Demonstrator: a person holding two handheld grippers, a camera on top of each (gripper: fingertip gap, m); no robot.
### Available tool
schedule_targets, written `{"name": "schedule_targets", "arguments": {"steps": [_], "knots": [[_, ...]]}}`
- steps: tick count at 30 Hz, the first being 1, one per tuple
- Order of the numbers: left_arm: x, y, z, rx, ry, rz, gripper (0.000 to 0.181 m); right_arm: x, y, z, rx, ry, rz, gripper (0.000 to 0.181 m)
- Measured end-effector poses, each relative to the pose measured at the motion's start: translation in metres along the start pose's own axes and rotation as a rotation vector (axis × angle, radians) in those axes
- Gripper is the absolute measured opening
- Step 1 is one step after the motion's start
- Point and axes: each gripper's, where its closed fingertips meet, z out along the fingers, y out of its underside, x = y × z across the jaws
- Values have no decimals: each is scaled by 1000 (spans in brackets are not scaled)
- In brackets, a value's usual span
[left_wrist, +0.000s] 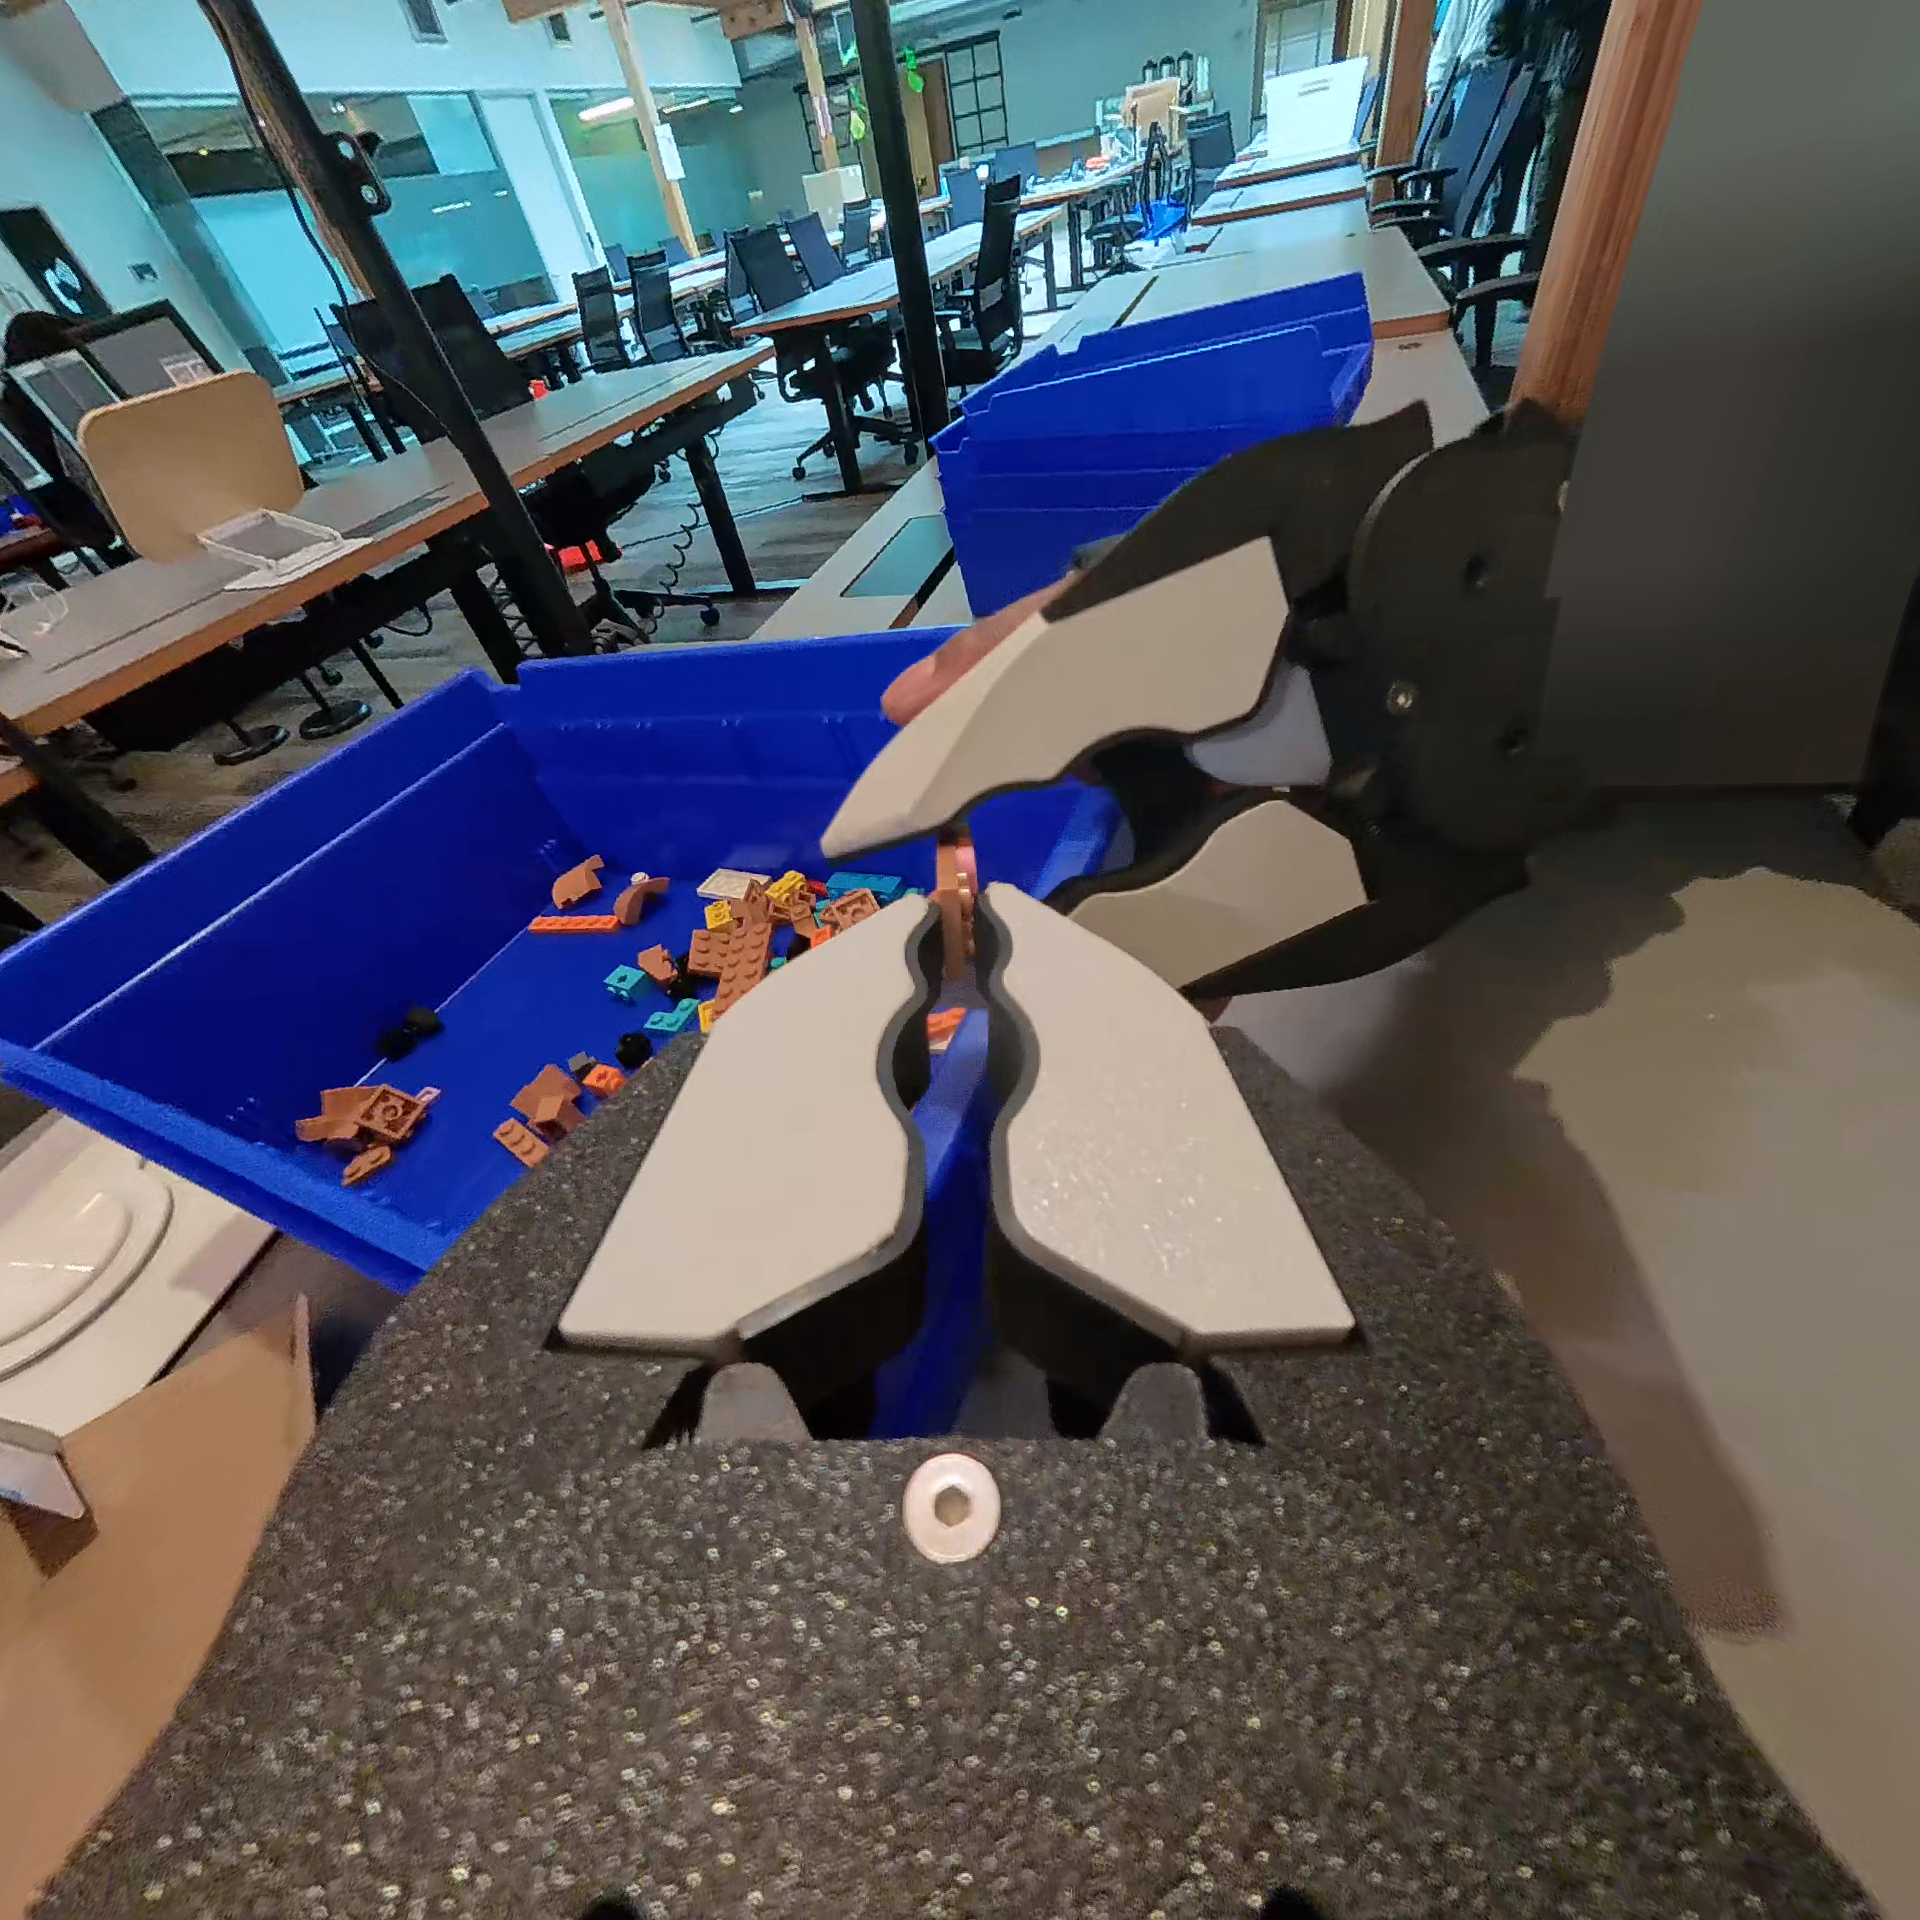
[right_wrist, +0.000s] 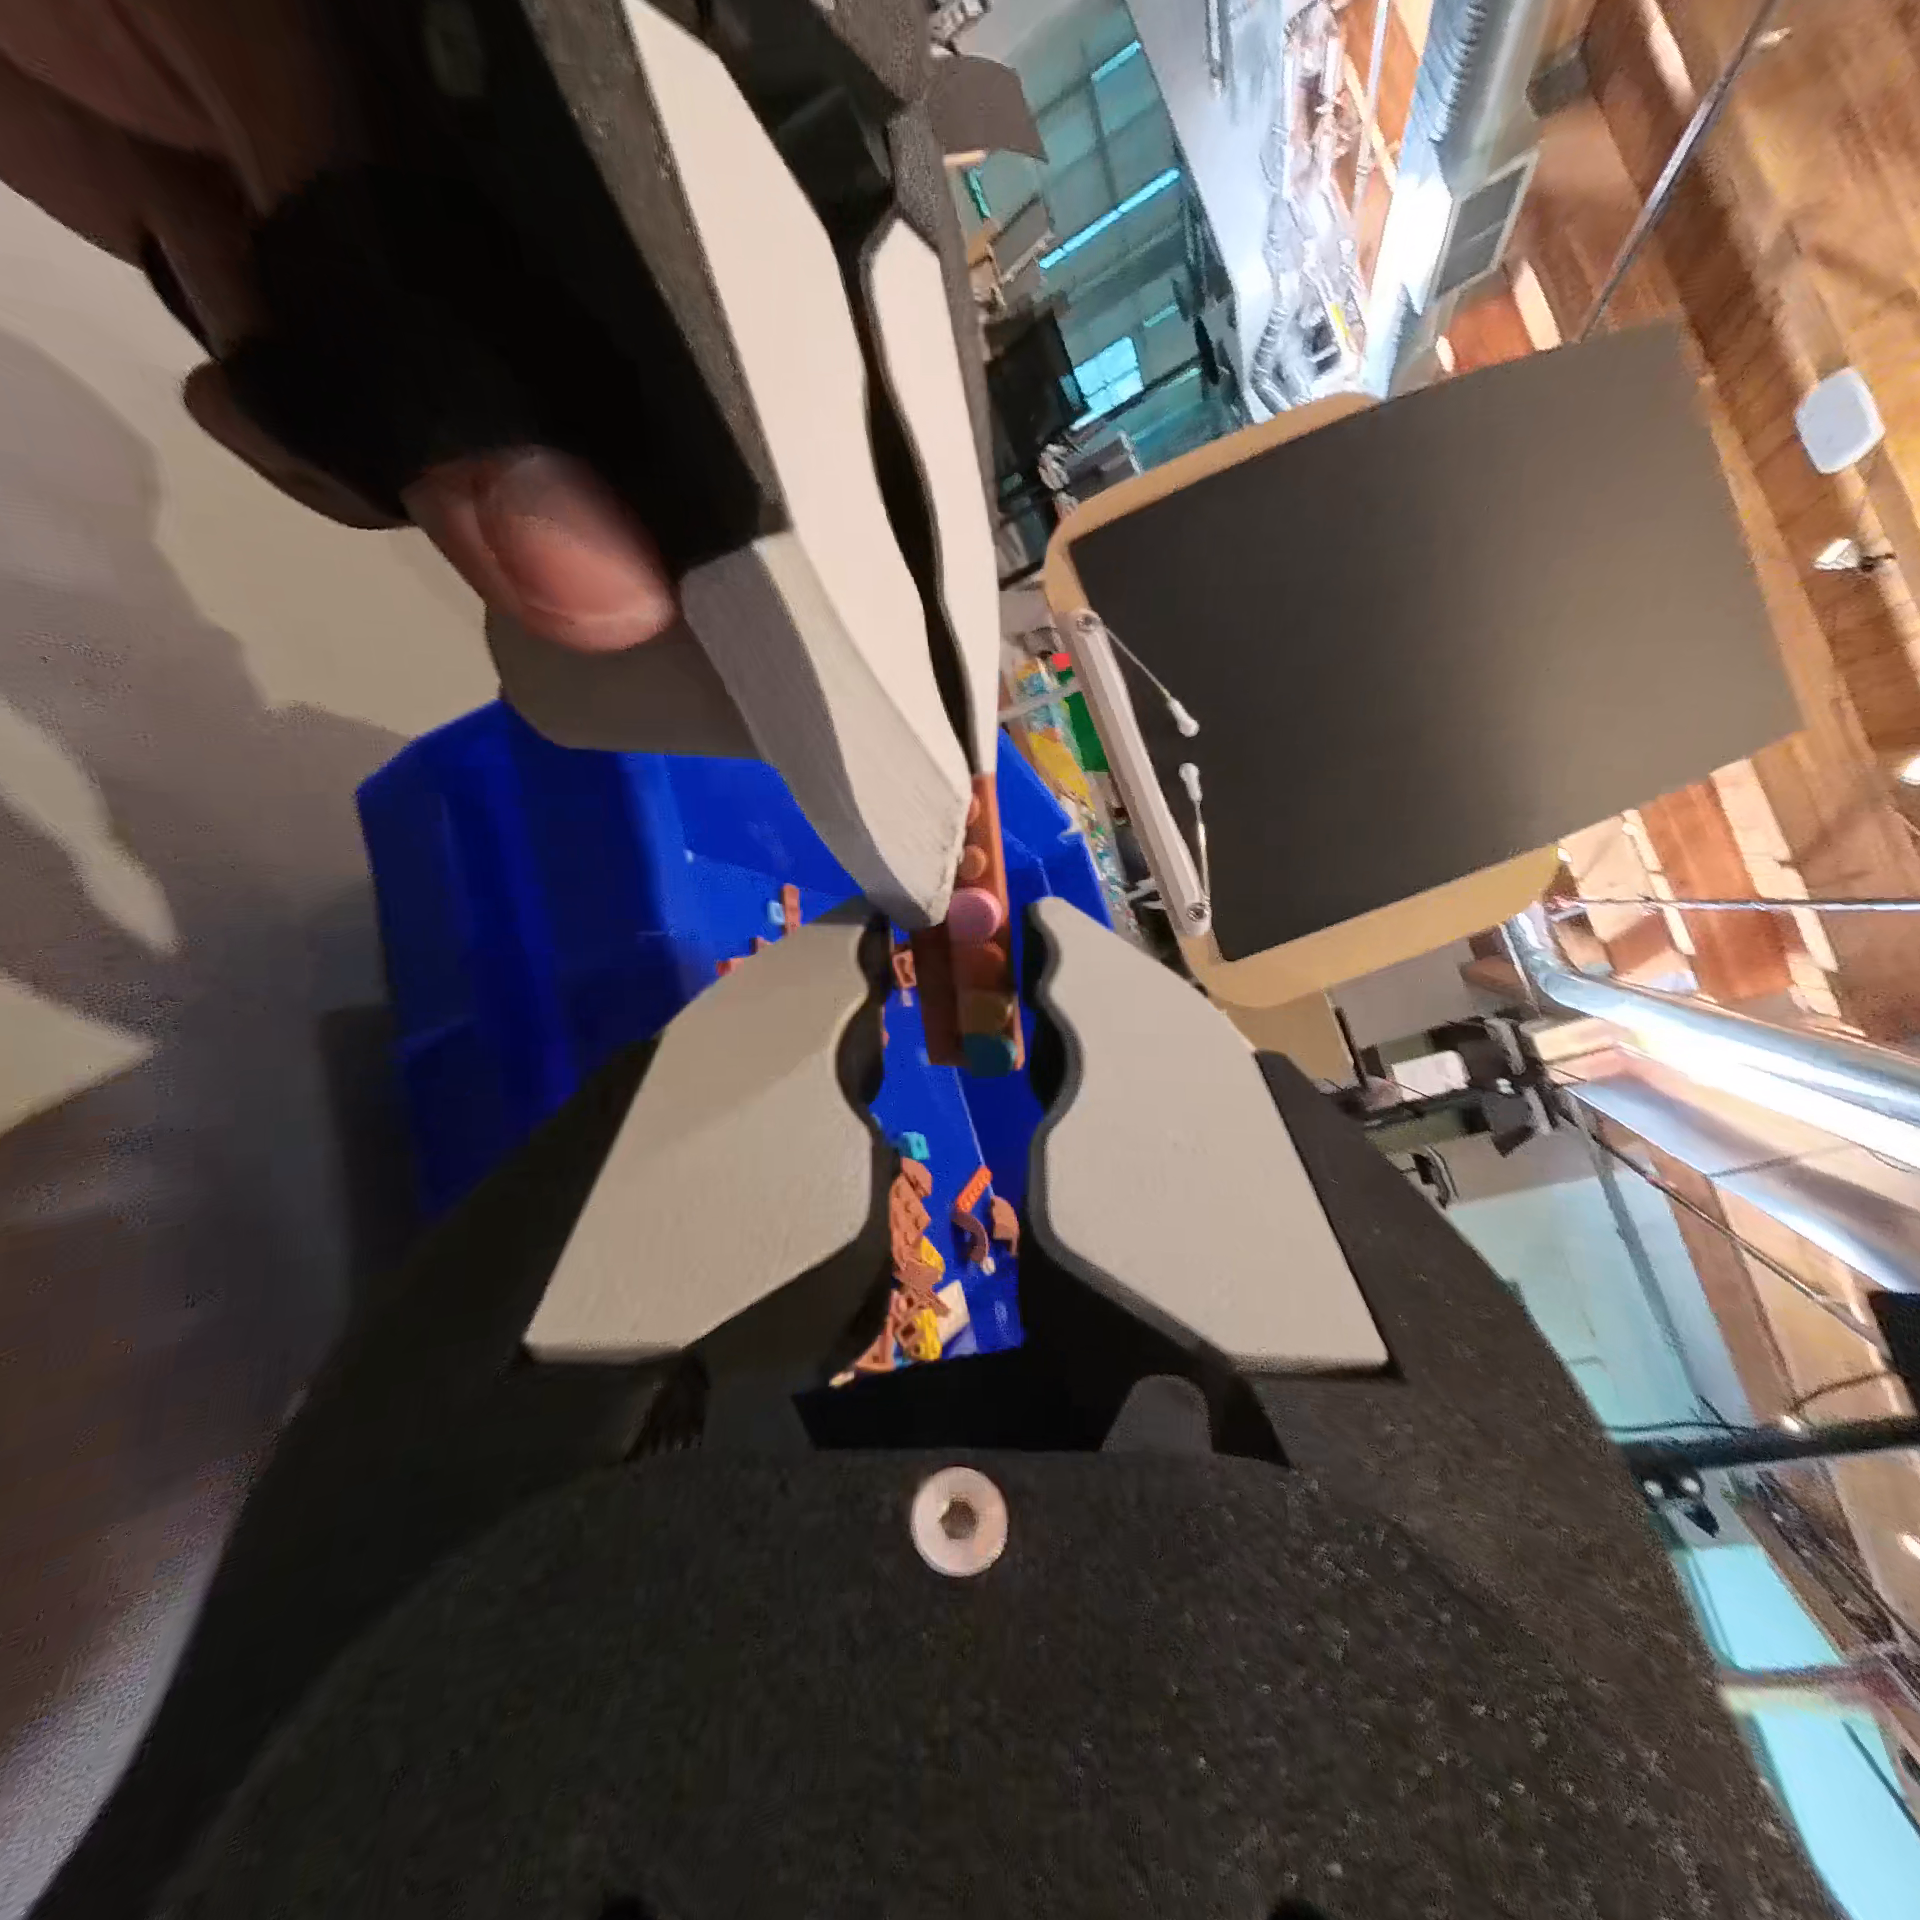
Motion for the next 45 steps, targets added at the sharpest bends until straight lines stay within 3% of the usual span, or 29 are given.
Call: {"name": "schedule_targets", "arguments": {"steps": [12, 24, 29, 35, 42, 45], "knots": [[-11, 1, 13, 30, 3, -506, 6, 8, 19, 6, -110, 101, -14, 17], [-12, -19, 10, 89, 65, -693, 8, 31, 10, 1, -82, 328, -239, 18], [-14, -39, 6, 138, 142, -789, 5, 47, 0, -2, -14, 334, -172, 17], [-28, -68, 4, 118, 141, -552, 4, 70, -5, 0, 7, 148, -57, 26], [-60, -84, 8, 93, 133, -102, 5, 98, 2, 17, 88, -70, 118, 33], [-78, -82, 11, 106, 144, -126, 5, 108, 12, 35, 90, -86, 162, 38]]}}
